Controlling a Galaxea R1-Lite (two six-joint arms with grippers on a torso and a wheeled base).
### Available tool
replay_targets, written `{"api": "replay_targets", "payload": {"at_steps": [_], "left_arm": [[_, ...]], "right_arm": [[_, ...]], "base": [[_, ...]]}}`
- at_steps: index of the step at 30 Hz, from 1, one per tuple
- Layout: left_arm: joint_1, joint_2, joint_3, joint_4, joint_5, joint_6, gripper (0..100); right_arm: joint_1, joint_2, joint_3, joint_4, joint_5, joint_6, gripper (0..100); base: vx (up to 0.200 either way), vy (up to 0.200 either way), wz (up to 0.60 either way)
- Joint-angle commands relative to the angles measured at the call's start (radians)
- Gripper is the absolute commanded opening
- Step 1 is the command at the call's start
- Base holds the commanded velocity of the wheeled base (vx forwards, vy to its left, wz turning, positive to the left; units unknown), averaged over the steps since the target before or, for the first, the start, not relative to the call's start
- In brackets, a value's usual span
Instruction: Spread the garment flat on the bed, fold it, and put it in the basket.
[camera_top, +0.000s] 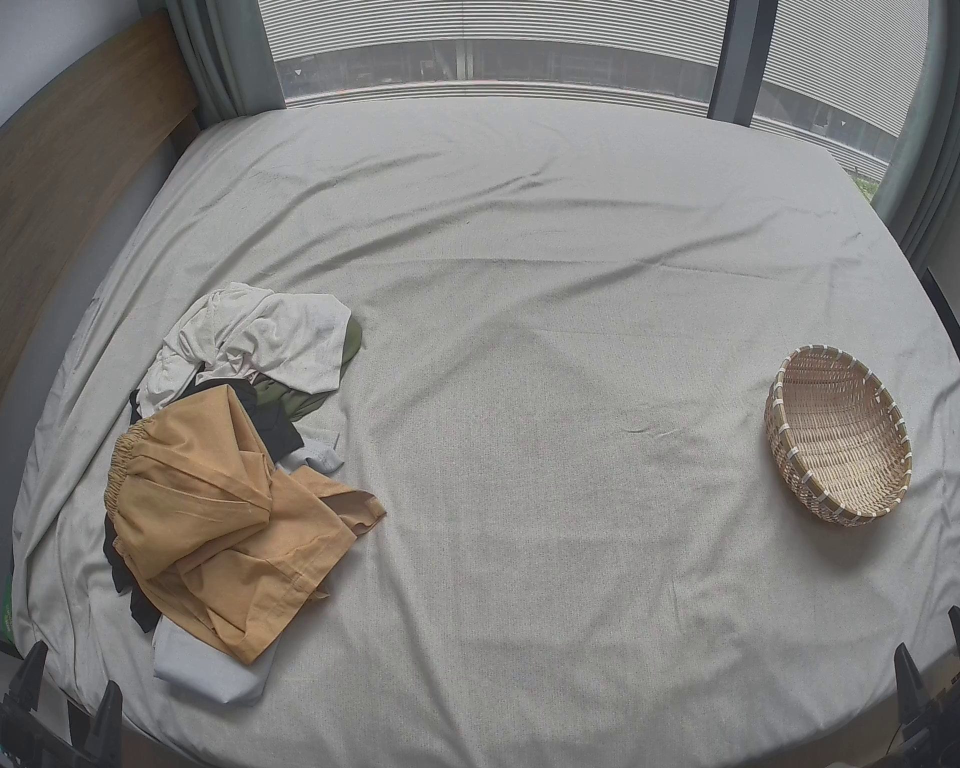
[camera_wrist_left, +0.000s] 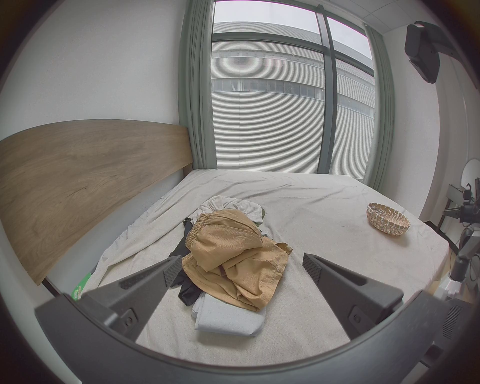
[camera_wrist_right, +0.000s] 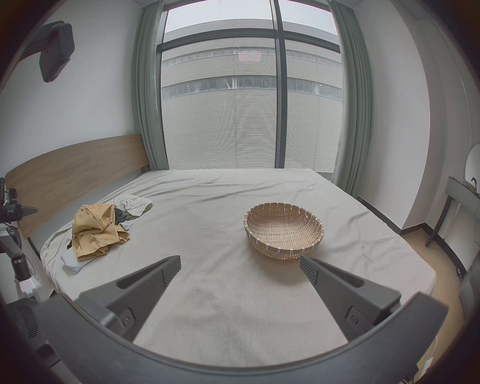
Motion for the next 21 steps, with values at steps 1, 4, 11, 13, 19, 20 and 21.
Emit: {"api": "replay_targets", "payload": {"at_steps": [1, 4, 11, 13, 19, 20, 21], "left_arm": [[0.000, -0.016, 0.018, 0.000, -0.003, 0.002, 100], [0.000, -0.016, 0.018, 0.000, -0.004, 0.001, 100], [0.000, -0.016, 0.018, 0.000, -0.004, 0.002, 100], [0.000, -0.016, 0.018, 0.000, -0.004, 0.002, 100], [0.000, -0.016, 0.018, -0.002, -0.006, 0.010, 100], [0.000, -0.016, 0.018, -0.002, -0.006, 0.010, 100], [0.000, -0.016, 0.018, -0.002, -0.006, 0.010, 100]], "right_arm": [[0.001, -0.007, 0.018, 0.001, 0.001, 0.000, 100], [0.001, -0.007, 0.018, 0.001, 0.001, 0.000, 100], [0.000, -0.007, 0.018, 0.000, 0.001, 0.000, 100], [0.001, -0.007, 0.018, 0.000, 0.001, 0.000, 100], [0.001, -0.007, 0.018, 0.000, -0.001, 0.002, 100], [0.001, -0.007, 0.018, 0.000, 0.001, 0.000, 100], [0.001, -0.007, 0.018, 0.000, -0.001, 0.000, 100]], "base": [[0.000, 0.000, 0.00], [0.000, 0.000, 0.00], [0.000, 0.000, 0.00], [0.000, 0.000, 0.00], [0.000, 0.000, 0.00], [0.000, 0.000, 0.00], [0.000, 0.000, 0.00]]}}
